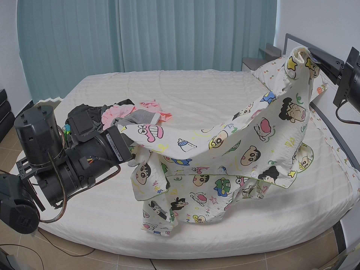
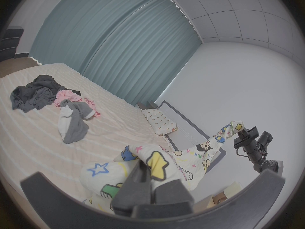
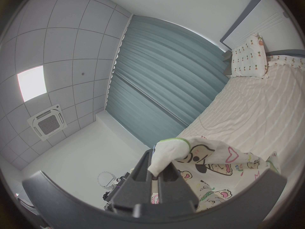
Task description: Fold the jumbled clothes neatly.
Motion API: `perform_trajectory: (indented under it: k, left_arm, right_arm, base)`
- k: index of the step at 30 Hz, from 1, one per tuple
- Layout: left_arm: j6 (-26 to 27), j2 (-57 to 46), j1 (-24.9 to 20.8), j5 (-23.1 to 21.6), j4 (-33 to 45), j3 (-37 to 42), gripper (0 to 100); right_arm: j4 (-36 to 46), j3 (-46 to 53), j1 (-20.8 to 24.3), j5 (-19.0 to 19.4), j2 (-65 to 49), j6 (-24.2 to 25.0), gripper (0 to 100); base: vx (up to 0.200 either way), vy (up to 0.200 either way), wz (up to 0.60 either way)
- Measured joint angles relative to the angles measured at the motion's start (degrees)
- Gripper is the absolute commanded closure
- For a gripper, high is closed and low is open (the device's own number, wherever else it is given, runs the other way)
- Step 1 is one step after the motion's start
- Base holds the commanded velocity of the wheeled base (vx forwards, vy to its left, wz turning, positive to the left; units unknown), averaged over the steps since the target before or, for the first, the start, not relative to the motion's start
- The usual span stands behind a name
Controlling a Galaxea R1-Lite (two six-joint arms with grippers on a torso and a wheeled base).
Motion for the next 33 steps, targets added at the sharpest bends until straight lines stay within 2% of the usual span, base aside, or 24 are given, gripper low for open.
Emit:
perform_trajectory:
  k: [5, 11, 26, 33]
  left_arm:
    - [-0.01, 0.02, -0.11, 1.69, -0.22, 0.13, 100]
    - [-0.09, -0.28, -0.55, 1.89, -0.24, 0.79, 100]
    - [-0.12, -3.66, -0.88, 2.54, -0.24, 4.46, 100]
    - [-0.15, -5.99, -0.9, 2.6, -0.26, 6.03, 100]
  right_arm:
    - [0.16, 0.94, -0.29, 0.07, -0.57, -0.06, 100]
    - [0.24, 1.66, -0.35, 0.33, -1.43, -0.09, 100]
    - [0.11, 5.07, -0.33, 3.85, -5.68, -0.22, 100]
    - [0.16, 8.11, -0.24, 7.01, -9.46, -1.1, 100]
  base:
    - [0.0, 0.0, 0.0]
    - [-0.2, 0.0, 0.0]
    - [-0.2, 0.0, 0.0]
    - [0.0, 0.0, 0.0]
